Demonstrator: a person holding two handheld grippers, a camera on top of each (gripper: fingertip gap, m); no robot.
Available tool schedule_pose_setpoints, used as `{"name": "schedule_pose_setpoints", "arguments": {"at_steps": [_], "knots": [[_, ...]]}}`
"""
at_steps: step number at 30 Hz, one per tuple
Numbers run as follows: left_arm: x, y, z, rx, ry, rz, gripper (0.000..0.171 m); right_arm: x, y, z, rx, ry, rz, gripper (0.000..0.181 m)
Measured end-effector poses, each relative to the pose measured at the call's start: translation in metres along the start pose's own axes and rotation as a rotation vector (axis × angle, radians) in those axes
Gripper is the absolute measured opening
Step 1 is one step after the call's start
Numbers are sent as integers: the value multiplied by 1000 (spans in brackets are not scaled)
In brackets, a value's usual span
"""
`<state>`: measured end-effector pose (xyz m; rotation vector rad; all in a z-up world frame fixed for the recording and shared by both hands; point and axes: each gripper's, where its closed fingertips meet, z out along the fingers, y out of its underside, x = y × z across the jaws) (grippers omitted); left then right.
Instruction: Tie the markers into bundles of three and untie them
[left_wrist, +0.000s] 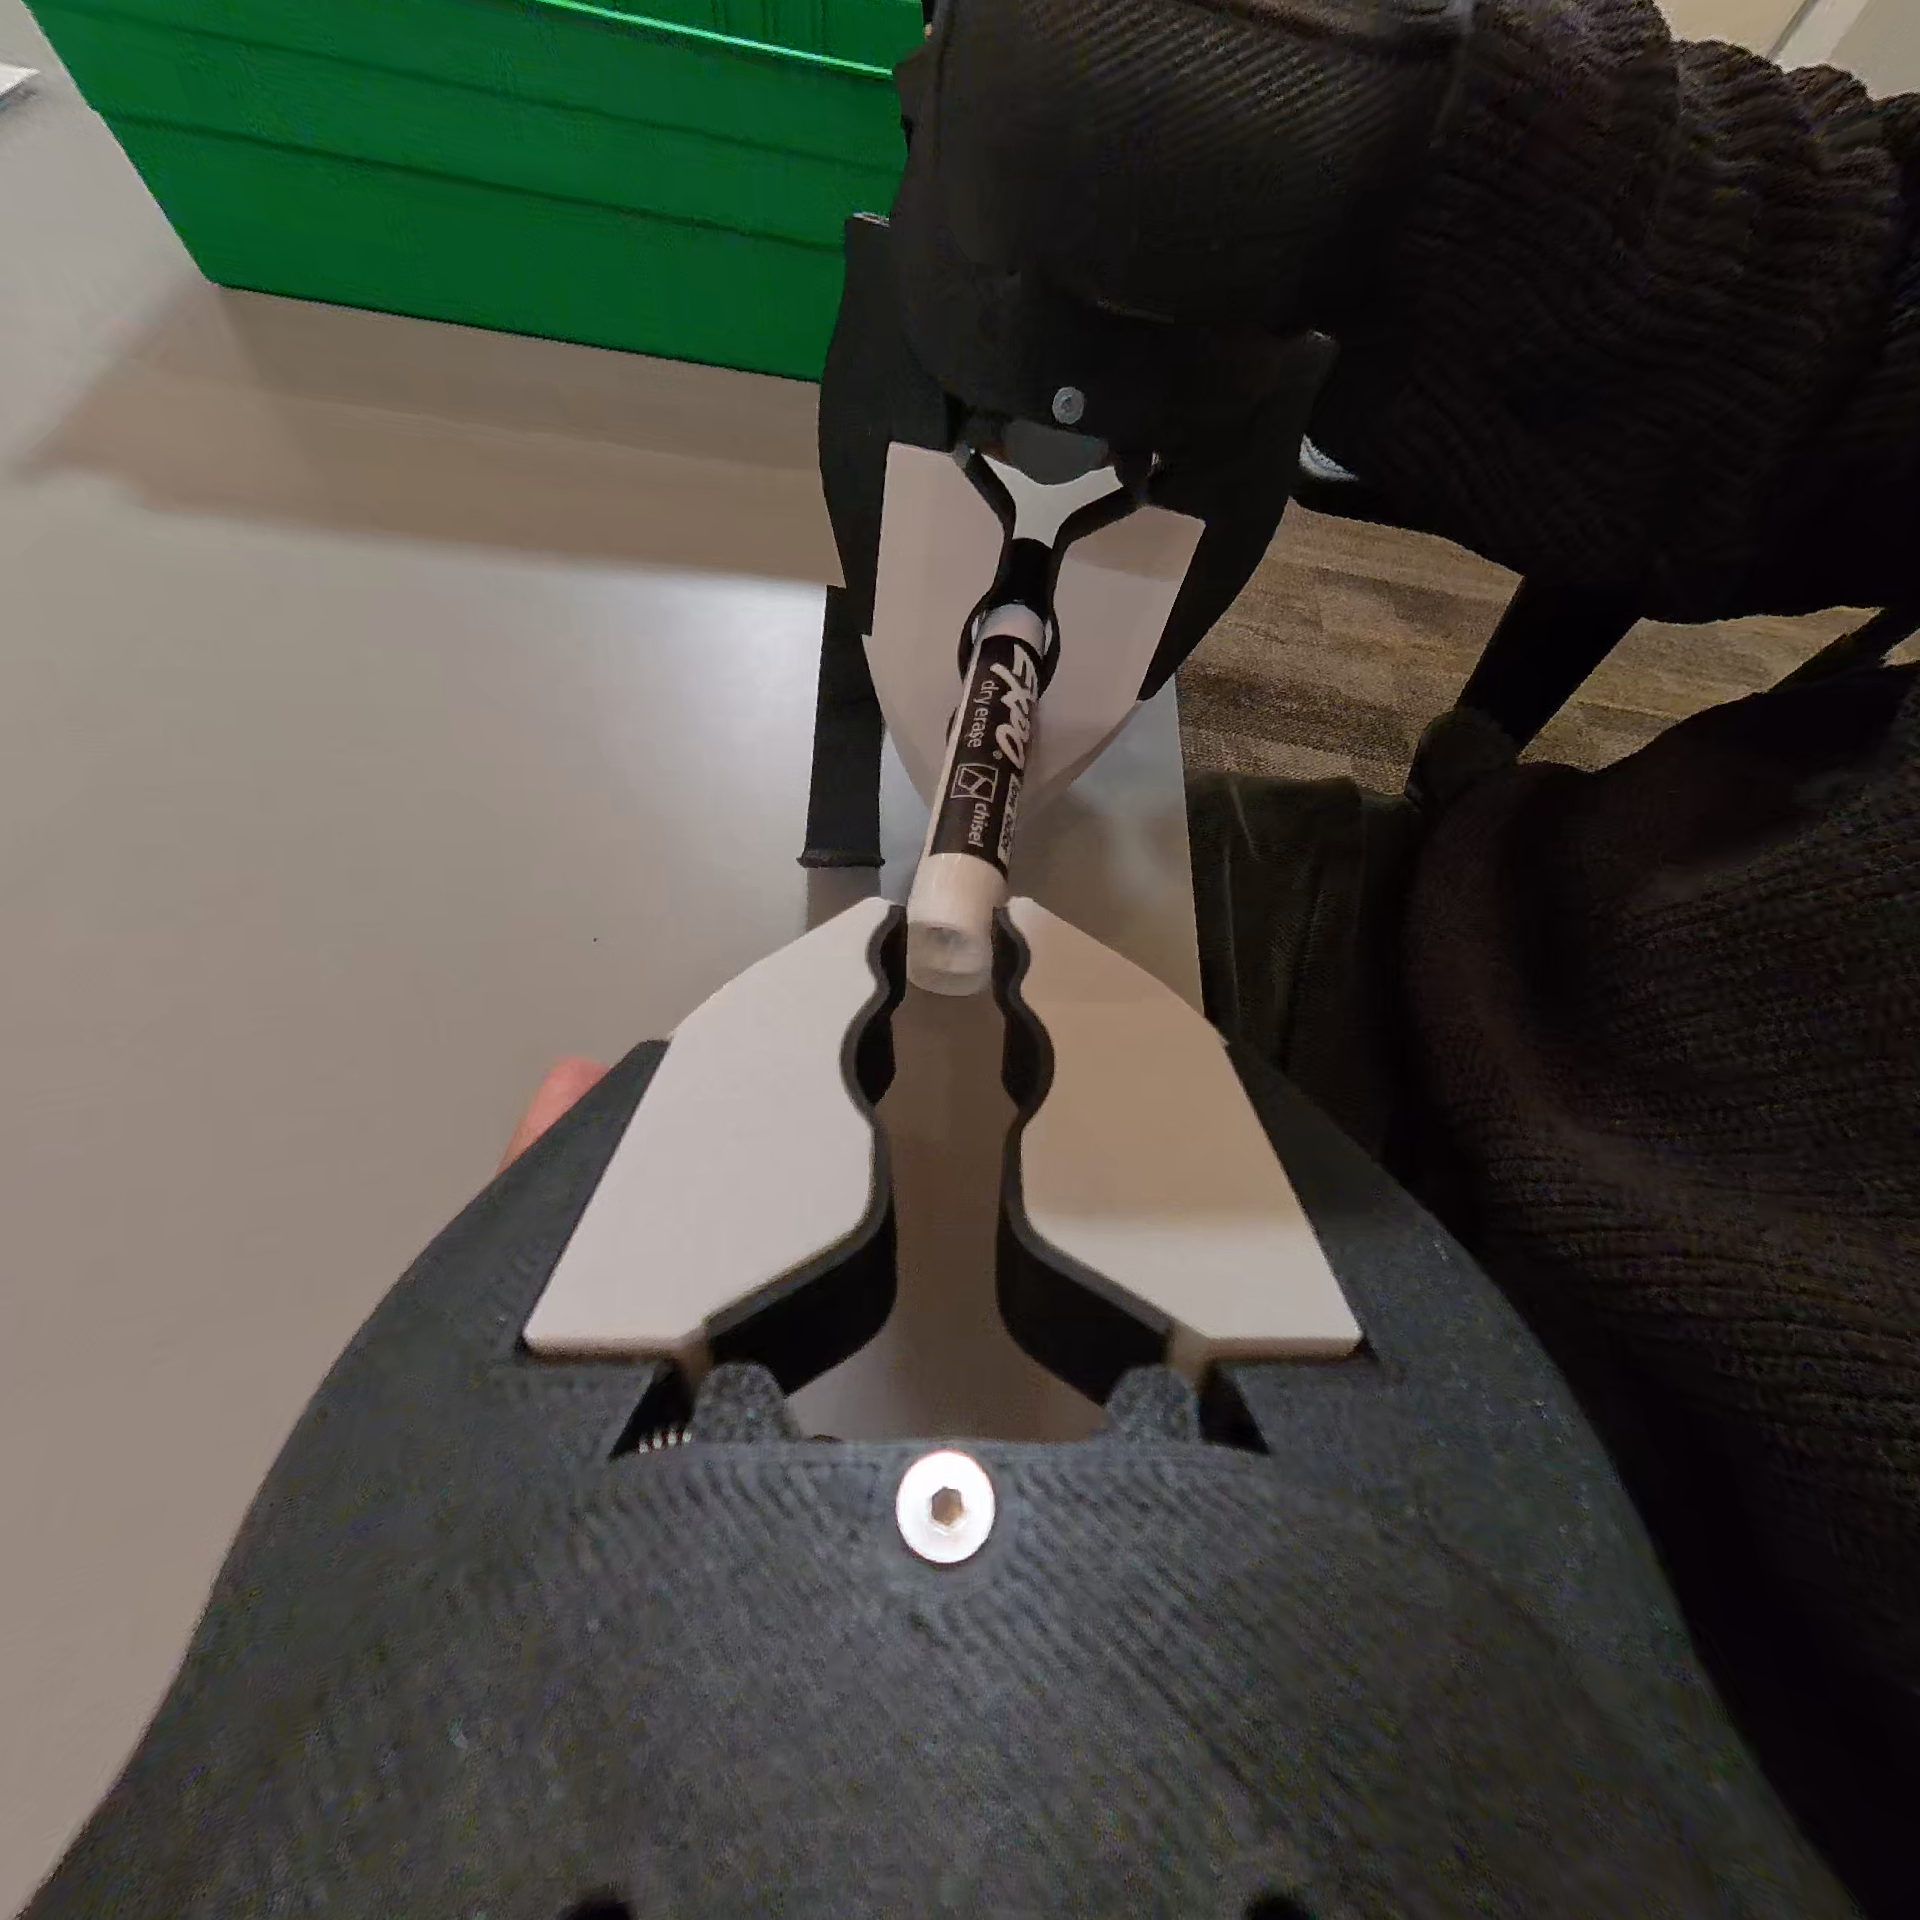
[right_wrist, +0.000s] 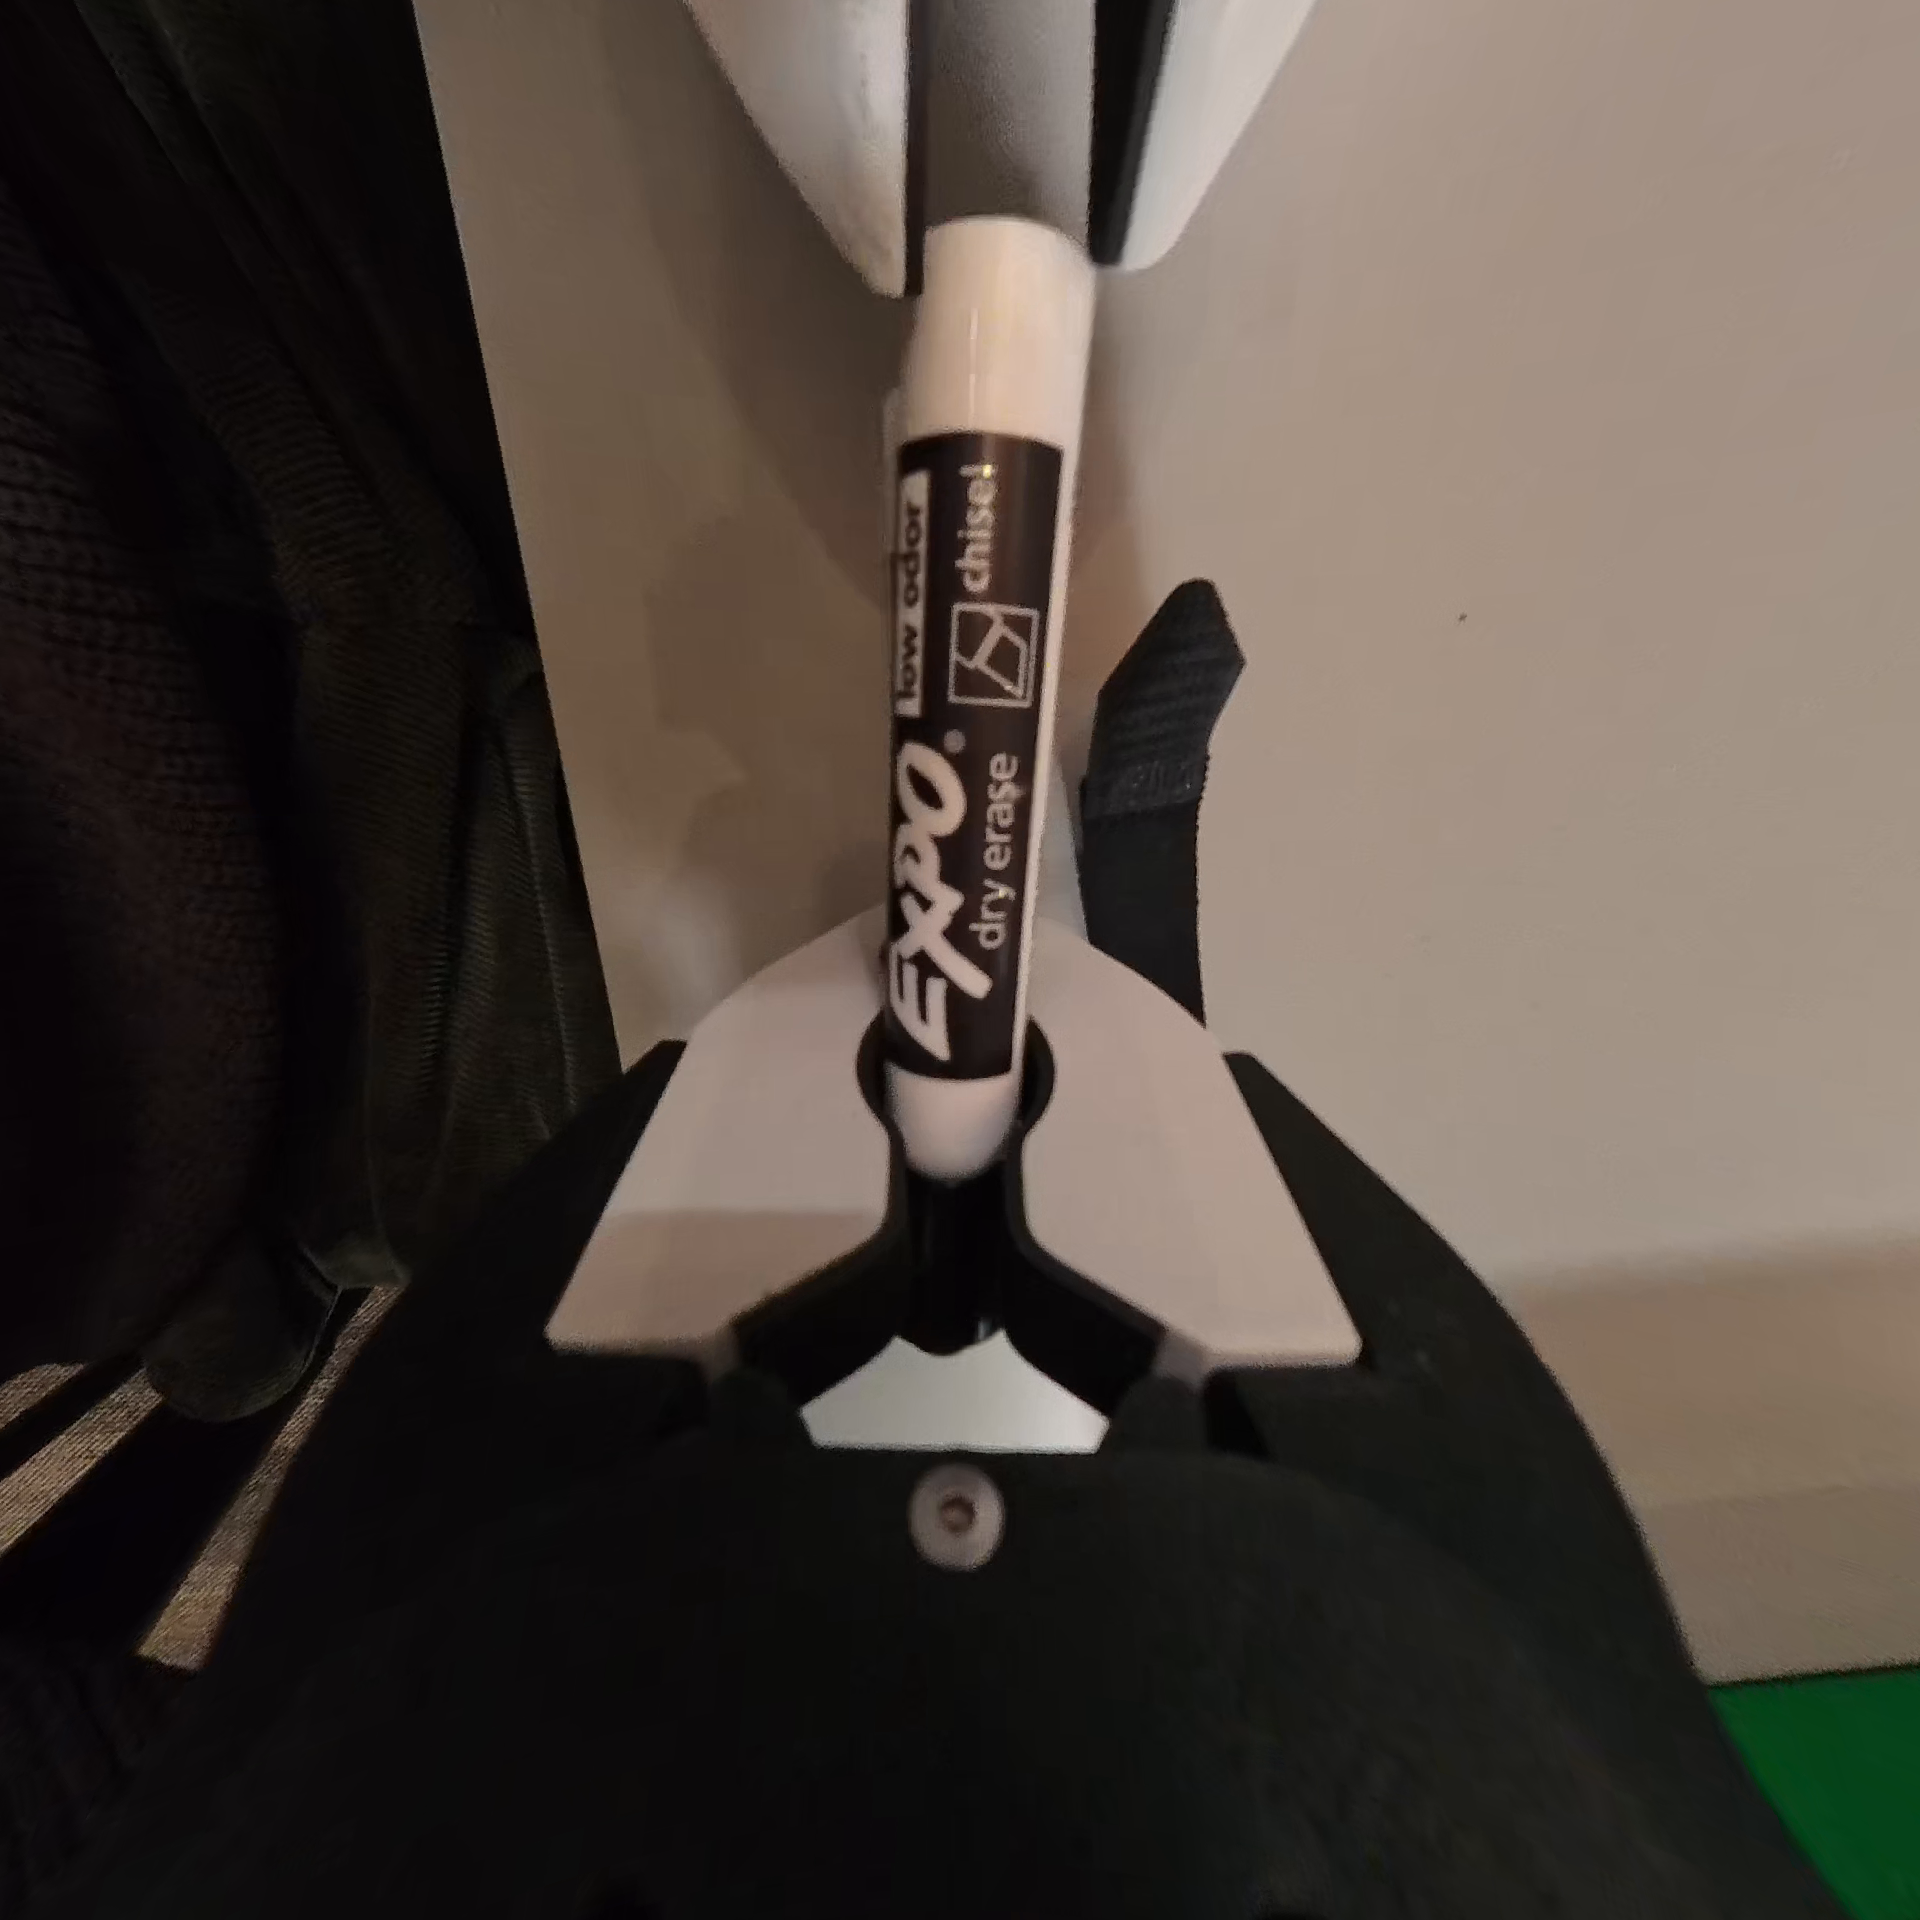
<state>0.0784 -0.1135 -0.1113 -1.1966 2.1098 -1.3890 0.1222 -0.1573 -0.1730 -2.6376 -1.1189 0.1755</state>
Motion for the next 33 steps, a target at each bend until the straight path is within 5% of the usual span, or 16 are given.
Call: {"name": "schedule_pose_setpoints", "arguments": {"at_steps": [11, 17, 33], "knots": [[6, -1, 6, 0, 26, 1, 15, -4, 2, -1, -20, -24, 23, 14], [-2, -1, 2, 8, -14, -6, 29, -4, 2, -3, -17, -31, 28, 14], [4, 4, 6, -18, 29, -20, 8, -4, 4, -3, -24, -39, 38, 14]]}}
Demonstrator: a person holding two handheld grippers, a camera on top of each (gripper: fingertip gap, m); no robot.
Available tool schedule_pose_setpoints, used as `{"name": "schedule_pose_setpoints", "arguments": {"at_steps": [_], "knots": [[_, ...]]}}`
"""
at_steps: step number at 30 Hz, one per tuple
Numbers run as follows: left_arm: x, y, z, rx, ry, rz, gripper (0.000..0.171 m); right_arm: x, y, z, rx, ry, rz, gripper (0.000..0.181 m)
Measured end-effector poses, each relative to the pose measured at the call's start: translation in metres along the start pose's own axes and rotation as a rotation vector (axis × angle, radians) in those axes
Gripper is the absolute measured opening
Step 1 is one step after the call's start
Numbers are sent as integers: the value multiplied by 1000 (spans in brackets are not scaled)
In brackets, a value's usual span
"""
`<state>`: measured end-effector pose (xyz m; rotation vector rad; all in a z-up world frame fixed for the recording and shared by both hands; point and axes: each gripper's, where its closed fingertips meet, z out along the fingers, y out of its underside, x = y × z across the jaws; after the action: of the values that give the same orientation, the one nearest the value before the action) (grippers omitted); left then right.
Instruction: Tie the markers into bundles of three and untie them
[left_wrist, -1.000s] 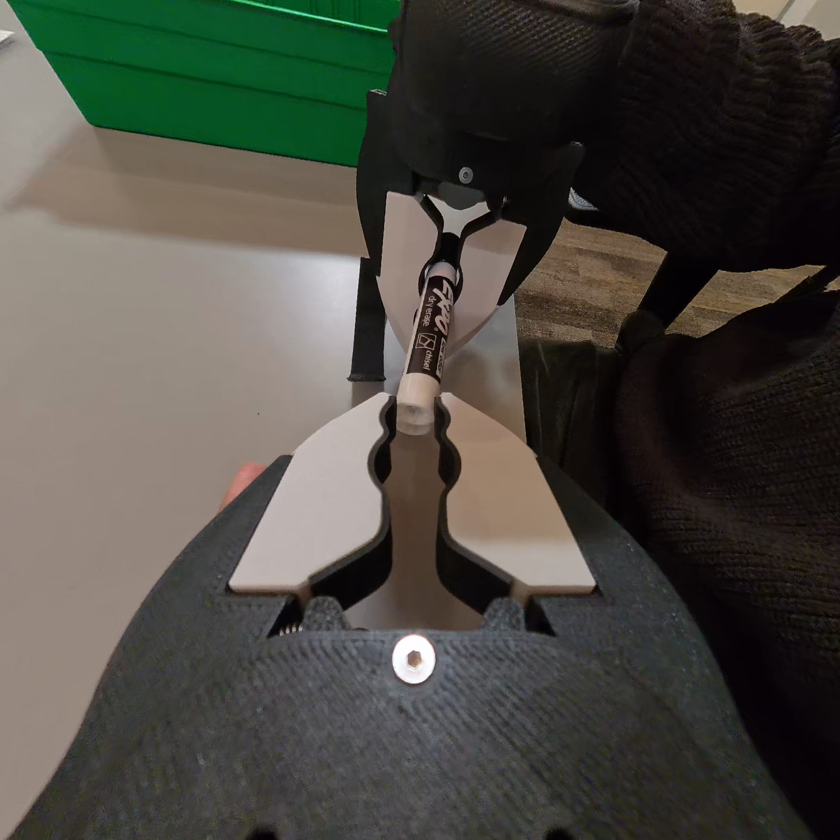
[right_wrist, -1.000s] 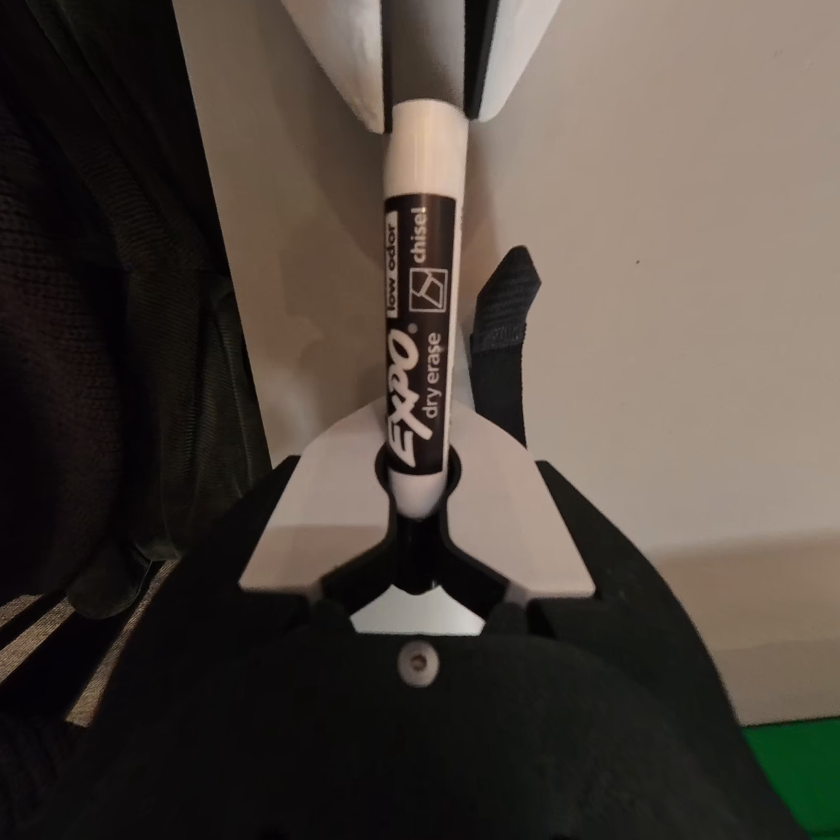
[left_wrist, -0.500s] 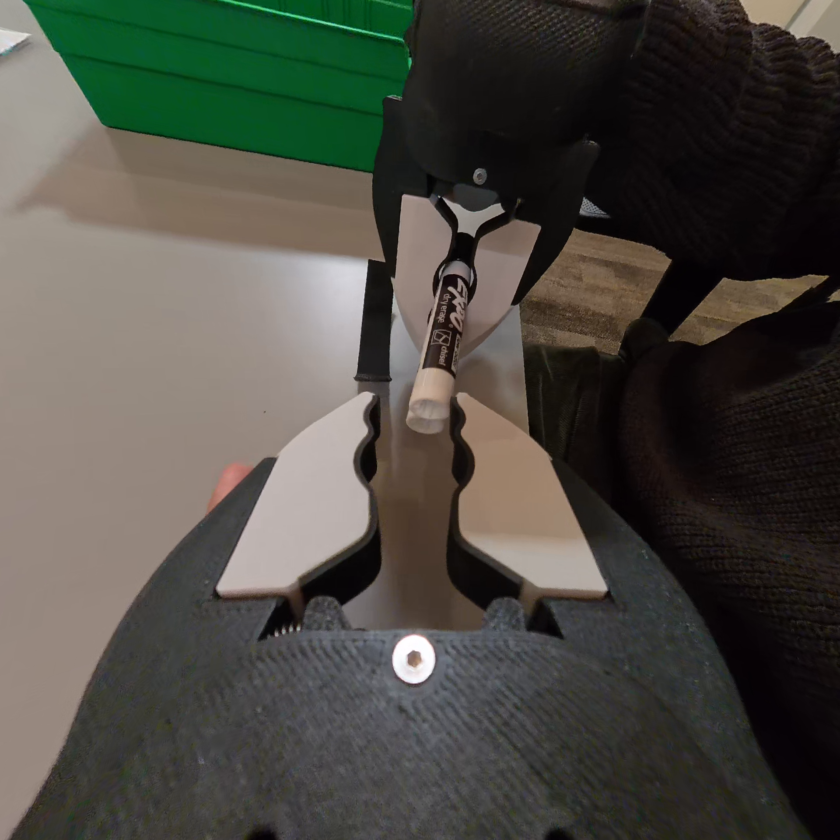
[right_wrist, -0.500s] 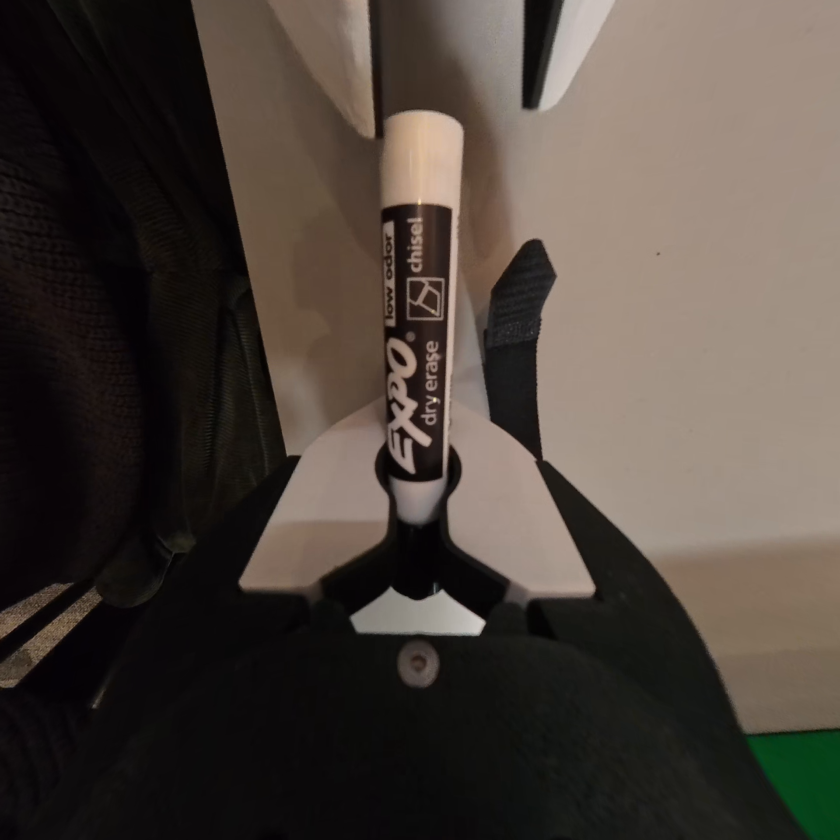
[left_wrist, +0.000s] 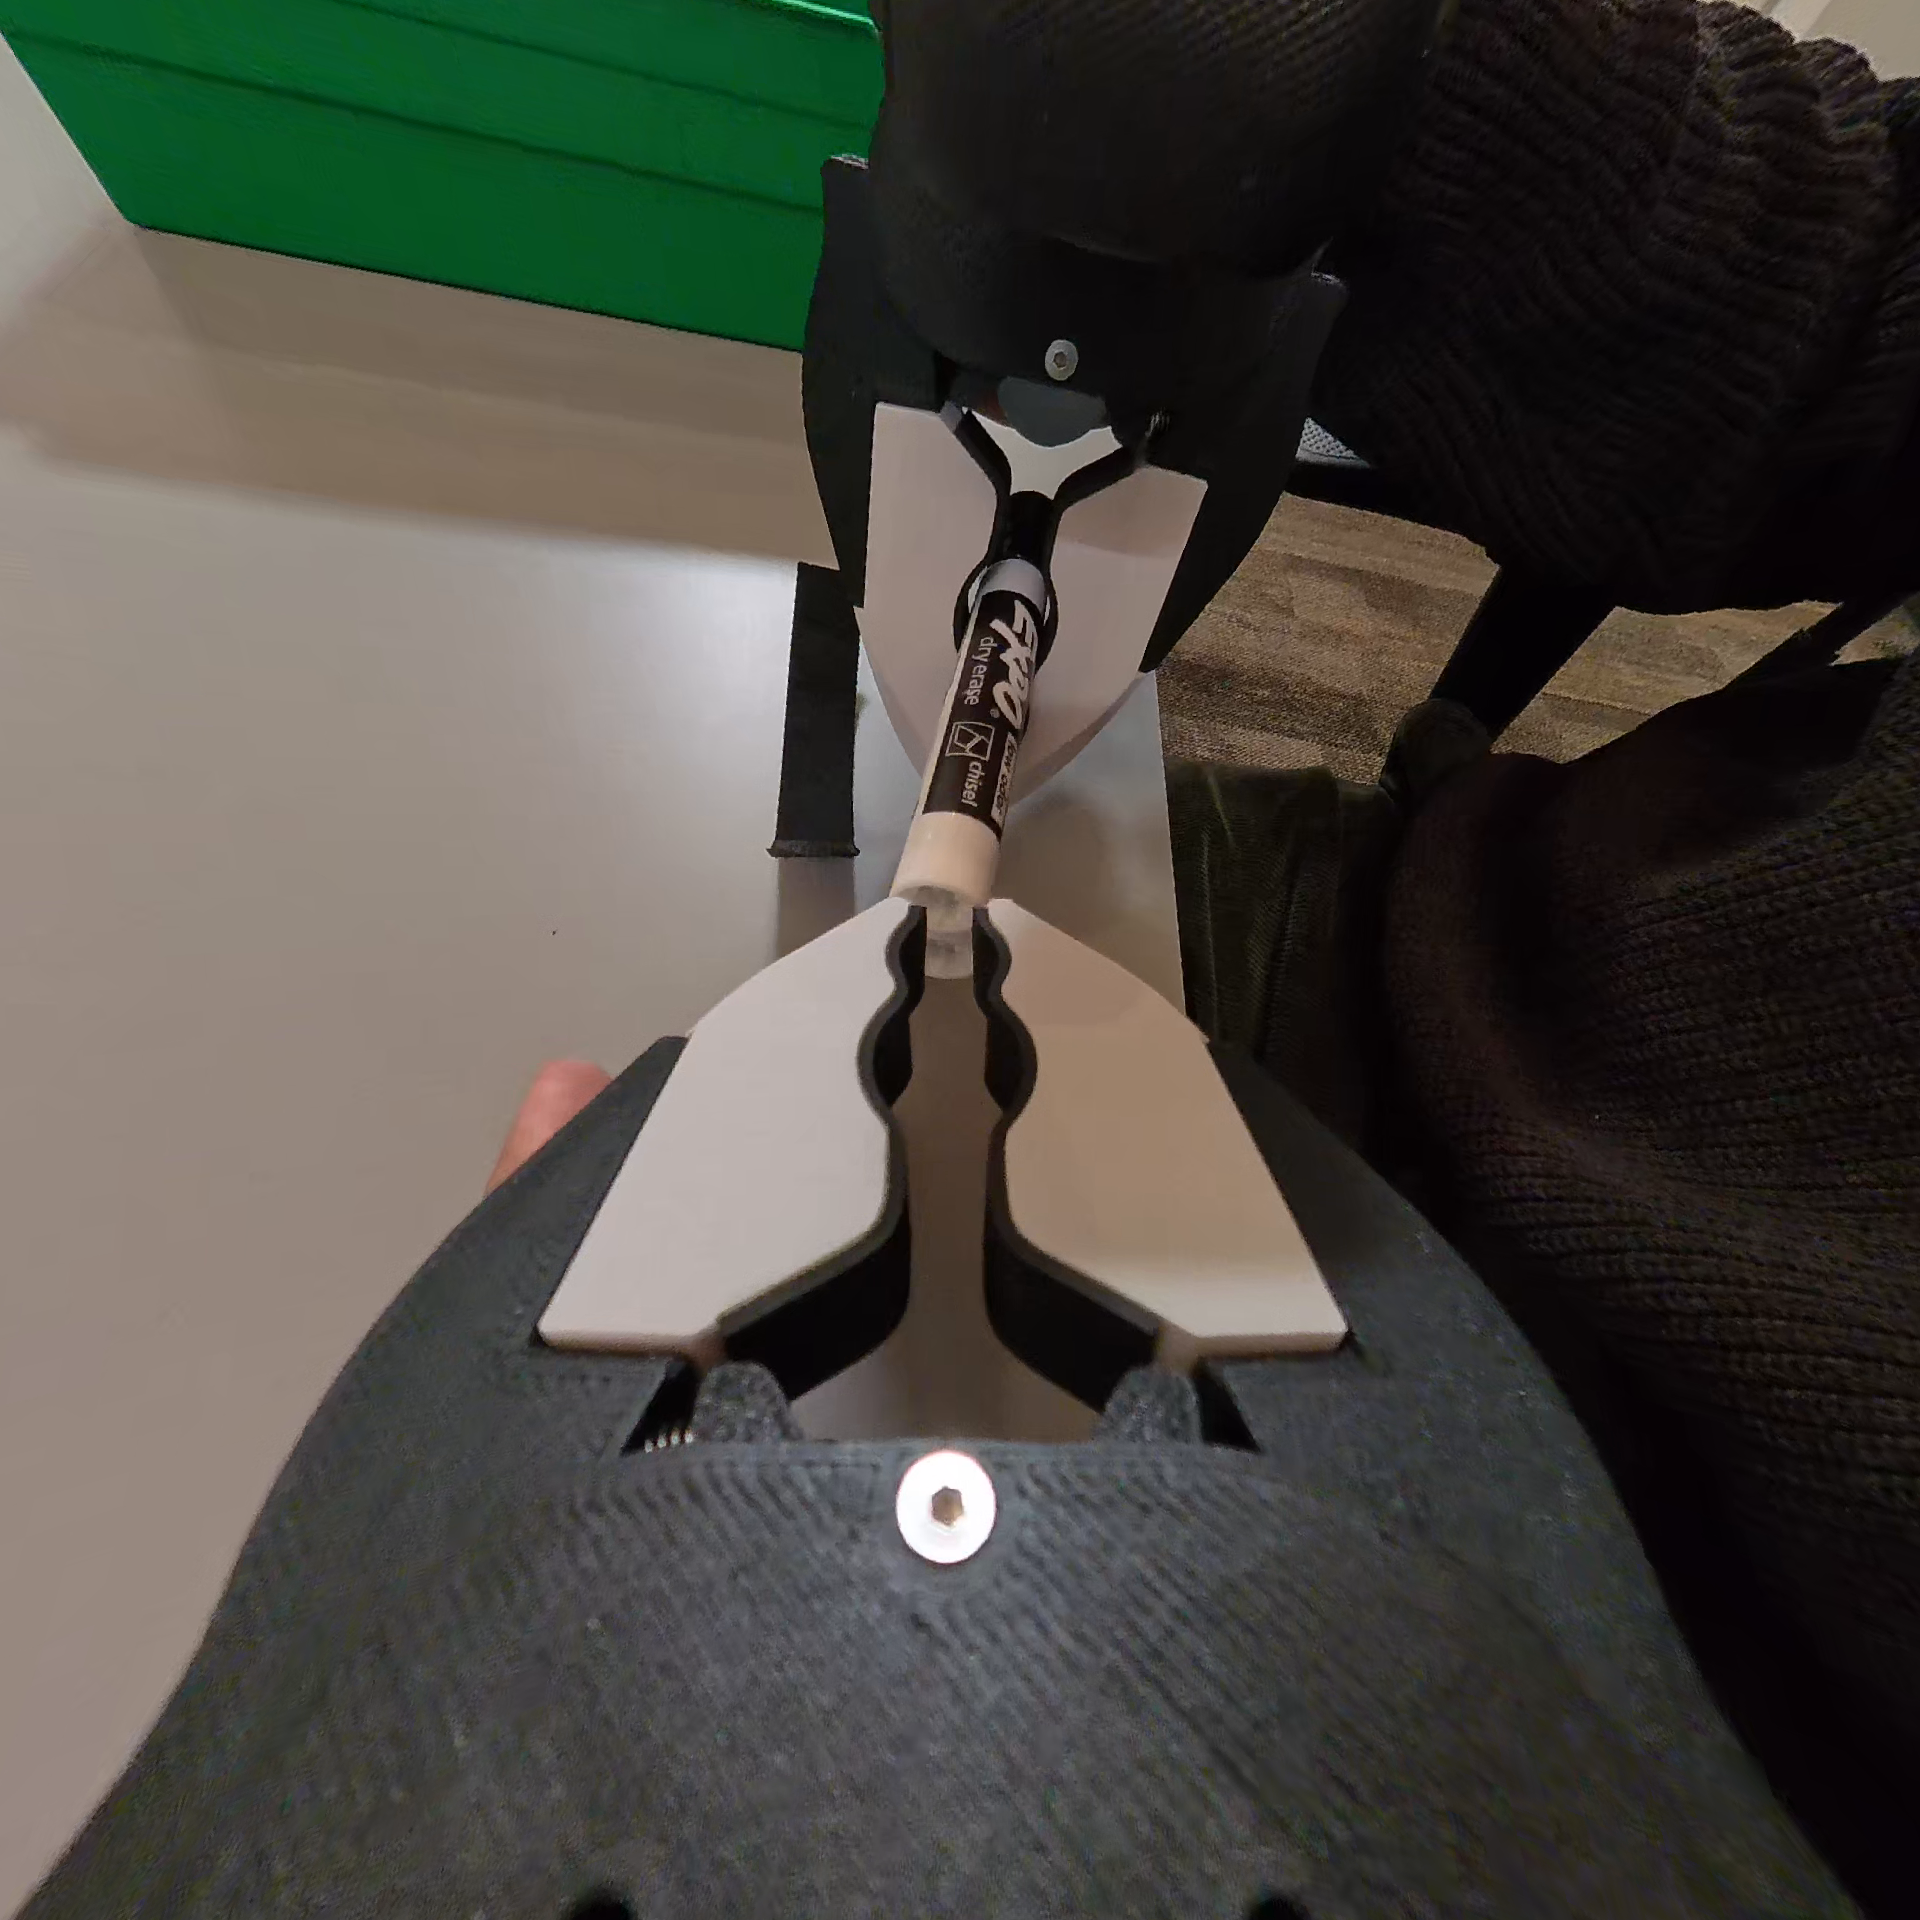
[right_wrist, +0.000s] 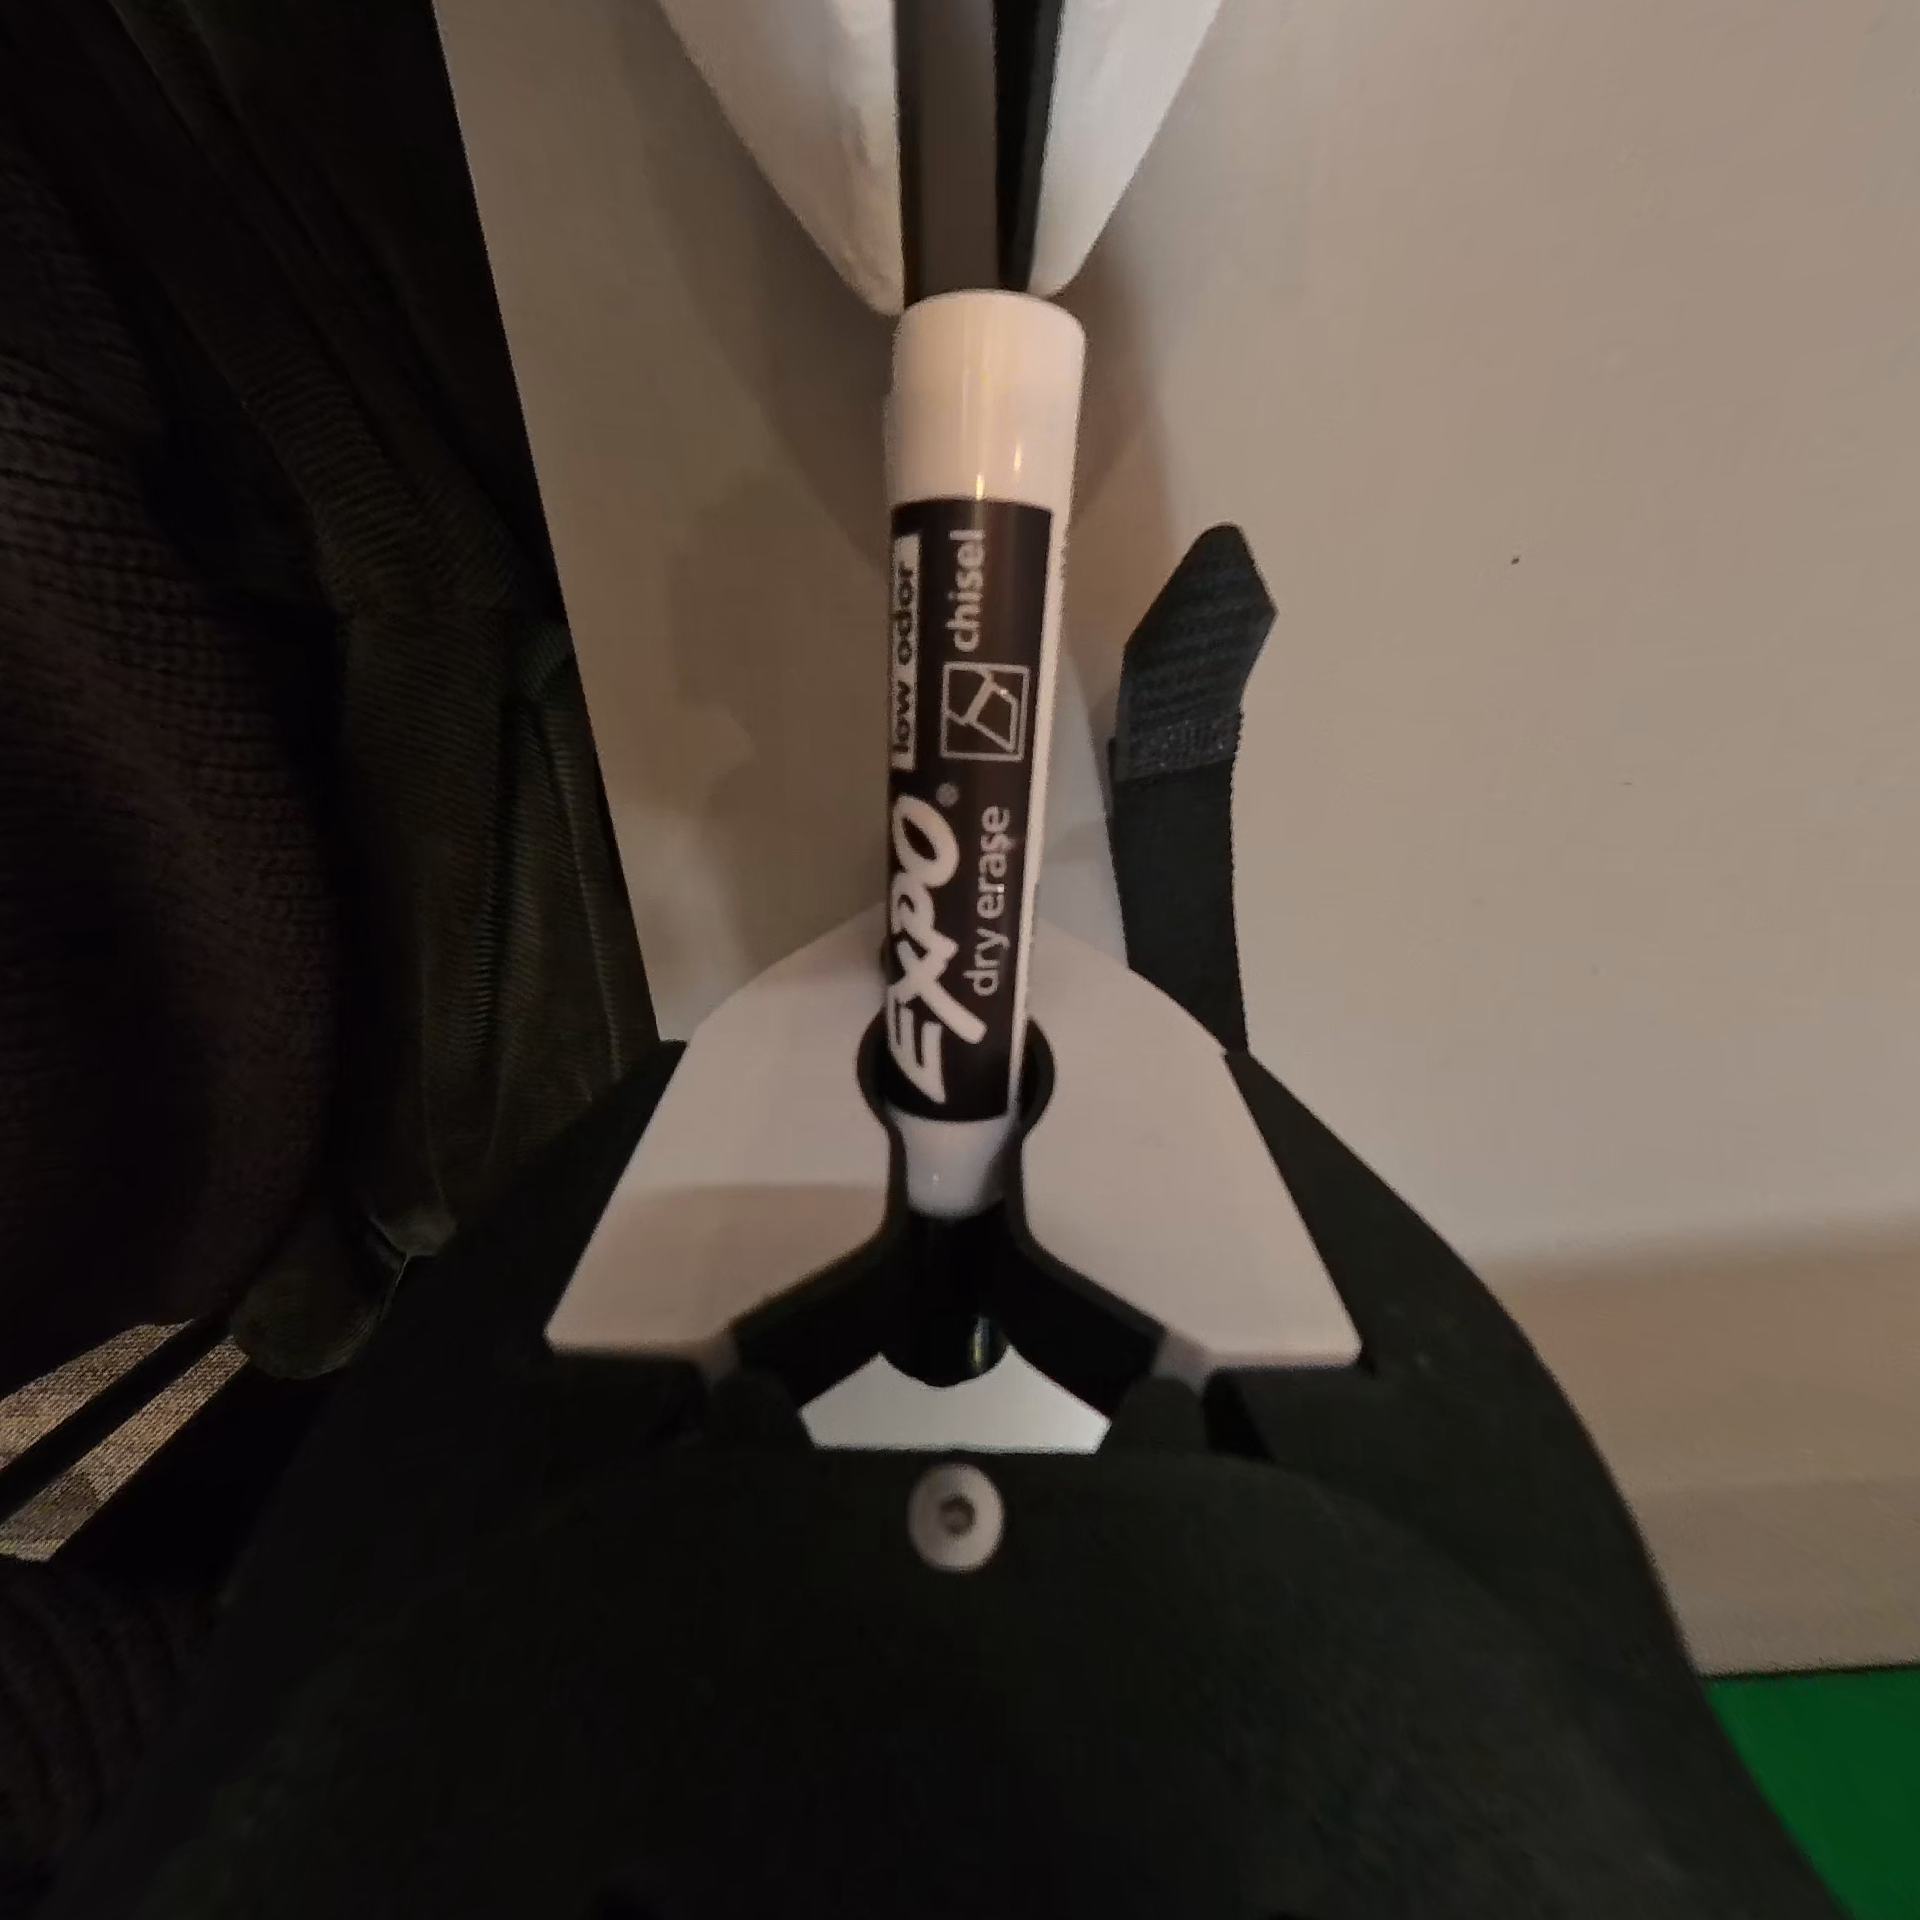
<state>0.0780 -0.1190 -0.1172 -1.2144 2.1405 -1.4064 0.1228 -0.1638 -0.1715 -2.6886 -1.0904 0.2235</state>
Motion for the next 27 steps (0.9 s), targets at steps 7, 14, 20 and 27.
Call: {"name": "schedule_pose_setpoints", "arguments": {"at_steps": [7, 14, 20, 27], "knots": [[1, 2, 2, -11, 2, 2, 9, 0, 1, 2, -10, -2, 2, 14], [-4, 0, -2, 3, -21, -1, 25, 1, 1, 0, 2, 2, 5, 14], [-24, -12, -15, 105, -115, -51, 46, 12, 8, -10, 21, 31, 56, 14], [-23, -2, -1, 43, -120, -41, 50, 12, 18, -17, 29, -6, 119, 14]]}}
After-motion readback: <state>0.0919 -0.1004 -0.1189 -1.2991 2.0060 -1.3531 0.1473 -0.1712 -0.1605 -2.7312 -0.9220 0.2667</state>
